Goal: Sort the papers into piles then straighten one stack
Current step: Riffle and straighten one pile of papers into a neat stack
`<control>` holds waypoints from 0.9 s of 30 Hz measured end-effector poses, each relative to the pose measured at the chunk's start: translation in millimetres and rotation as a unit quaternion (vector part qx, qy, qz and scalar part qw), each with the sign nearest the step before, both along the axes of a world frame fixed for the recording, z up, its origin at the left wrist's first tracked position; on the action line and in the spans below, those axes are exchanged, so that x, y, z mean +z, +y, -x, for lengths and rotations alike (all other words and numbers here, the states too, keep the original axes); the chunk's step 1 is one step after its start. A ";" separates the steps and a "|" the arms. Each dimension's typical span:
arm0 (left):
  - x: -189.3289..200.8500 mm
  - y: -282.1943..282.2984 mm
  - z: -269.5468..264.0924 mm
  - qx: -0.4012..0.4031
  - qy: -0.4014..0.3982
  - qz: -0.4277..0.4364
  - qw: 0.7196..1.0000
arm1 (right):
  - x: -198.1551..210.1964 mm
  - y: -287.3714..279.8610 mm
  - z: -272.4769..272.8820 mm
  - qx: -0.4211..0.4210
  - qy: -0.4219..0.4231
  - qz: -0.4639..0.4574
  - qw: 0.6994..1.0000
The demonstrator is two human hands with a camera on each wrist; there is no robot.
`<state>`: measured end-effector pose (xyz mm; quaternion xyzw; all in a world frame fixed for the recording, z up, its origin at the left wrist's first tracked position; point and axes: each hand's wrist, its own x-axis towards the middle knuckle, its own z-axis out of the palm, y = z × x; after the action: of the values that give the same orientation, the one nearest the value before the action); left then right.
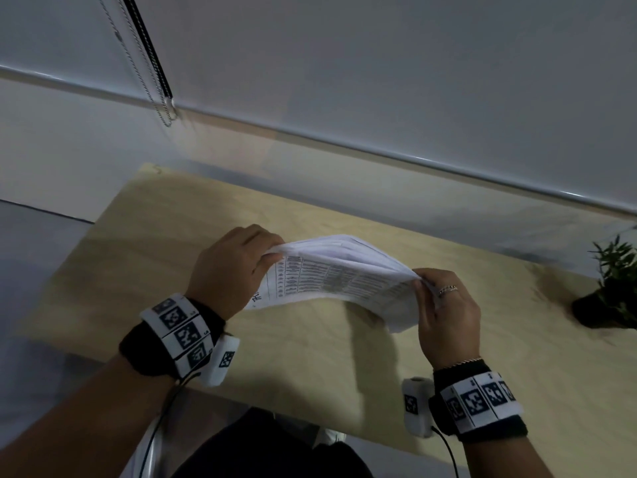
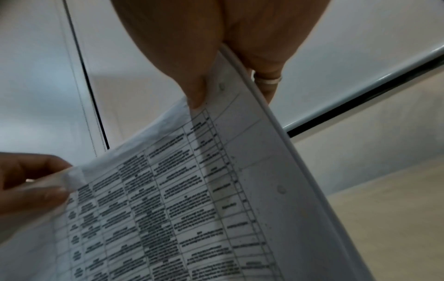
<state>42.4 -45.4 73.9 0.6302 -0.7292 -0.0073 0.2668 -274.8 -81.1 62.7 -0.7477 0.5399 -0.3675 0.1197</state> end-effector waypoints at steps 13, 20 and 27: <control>49.9 -33.7 62.8 -0.048 -0.021 -0.069 0.996 | 67.5 -16.3 -26.1 0.050 0.045 0.145 0.987; 34.6 -32.2 36.7 -0.007 0.405 -0.149 0.902 | 31.0 -21.8 -24.9 0.026 -0.413 -0.219 0.884; 2.6 -6.8 53.2 0.068 0.408 -0.064 0.908 | 30.5 -3.2 -29.6 -0.019 -0.334 -0.100 0.937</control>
<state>-10.8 -52.3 76.5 0.6360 -0.5098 -0.2920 0.5003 -245.2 -84.3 93.2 -0.5556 0.5169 -0.5425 0.3604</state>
